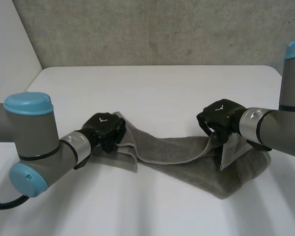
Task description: Fold the towel.
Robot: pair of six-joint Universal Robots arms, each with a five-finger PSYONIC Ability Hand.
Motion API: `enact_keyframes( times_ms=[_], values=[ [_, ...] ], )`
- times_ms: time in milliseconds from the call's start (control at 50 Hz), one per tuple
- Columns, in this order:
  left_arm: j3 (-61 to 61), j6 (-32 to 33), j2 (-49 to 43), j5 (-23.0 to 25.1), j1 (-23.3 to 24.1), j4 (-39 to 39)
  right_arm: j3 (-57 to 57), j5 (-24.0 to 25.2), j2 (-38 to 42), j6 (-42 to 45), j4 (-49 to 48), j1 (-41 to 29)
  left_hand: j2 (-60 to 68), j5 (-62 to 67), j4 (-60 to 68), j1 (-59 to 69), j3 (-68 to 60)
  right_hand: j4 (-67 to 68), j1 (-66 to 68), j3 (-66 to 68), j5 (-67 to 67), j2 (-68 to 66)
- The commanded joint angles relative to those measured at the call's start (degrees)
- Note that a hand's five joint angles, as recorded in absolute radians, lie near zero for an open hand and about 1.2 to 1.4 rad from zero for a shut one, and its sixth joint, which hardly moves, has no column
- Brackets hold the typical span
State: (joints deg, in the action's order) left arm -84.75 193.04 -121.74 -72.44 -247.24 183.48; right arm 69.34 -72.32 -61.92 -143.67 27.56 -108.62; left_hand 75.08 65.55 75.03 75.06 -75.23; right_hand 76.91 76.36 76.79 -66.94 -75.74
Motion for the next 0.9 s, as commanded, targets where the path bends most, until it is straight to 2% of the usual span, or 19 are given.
enact_keyframes(
  times_ms=[20,40,220,380,420,580,900],
  values=[
    [0.1,-4.4,0.5,0.0,0.4,3.1,5.0,0.1,-2.2,-0.1,-3.7,0.4,-17.3,-17.7,-17.2,-17.2,17.4,3.1,3.6,3.2,-3.1,-4.3],
    [0.1,-5.6,0.5,-0.1,0.5,4.1,6.2,-0.1,-2.4,-0.6,-5.0,0.6,-24.3,-24.7,-24.2,-24.2,24.4,3.1,3.6,3.2,-3.1,-4.3],
    [1.3,-7.8,-2.2,-0.1,1.1,6.4,10.6,0.1,-5.7,-7.0,-9.0,0.9,-26.5,-27.0,-26.5,-26.5,26.7,3.1,3.6,3.2,-3.1,-4.3],
    [5.0,-8.0,-5.8,-0.3,2.5,6.4,12.2,0.2,-5.8,-6.6,-9.1,0.9,-26.2,-26.7,-26.1,-26.2,26.3,3.1,3.6,3.2,-3.1,-4.3],
    [6.5,-9.8,-6.5,-0.3,2.6,6.3,12.6,0.2,-5.8,-6.5,-9.1,0.9,-26.2,-26.7,-26.1,-26.2,26.3,3.1,3.6,3.2,-3.1,-4.3],
    [7.8,-13.7,-4.4,-0.3,3.4,5.7,13.7,0.2,-5.8,-6.4,-9.5,1.0,-26.0,-26.5,-26.0,-26.0,26.2,3.1,3.6,3.2,-3.1,-4.3],
    [7.8,-14.3,-0.5,-0.4,5.5,3.3,13.8,0.2,-5.8,-6.3,-10.1,0.8,-26.5,-27.0,-26.5,-26.5,26.7,3.1,3.6,3.2,-3.1,-4.3]
  ],
)
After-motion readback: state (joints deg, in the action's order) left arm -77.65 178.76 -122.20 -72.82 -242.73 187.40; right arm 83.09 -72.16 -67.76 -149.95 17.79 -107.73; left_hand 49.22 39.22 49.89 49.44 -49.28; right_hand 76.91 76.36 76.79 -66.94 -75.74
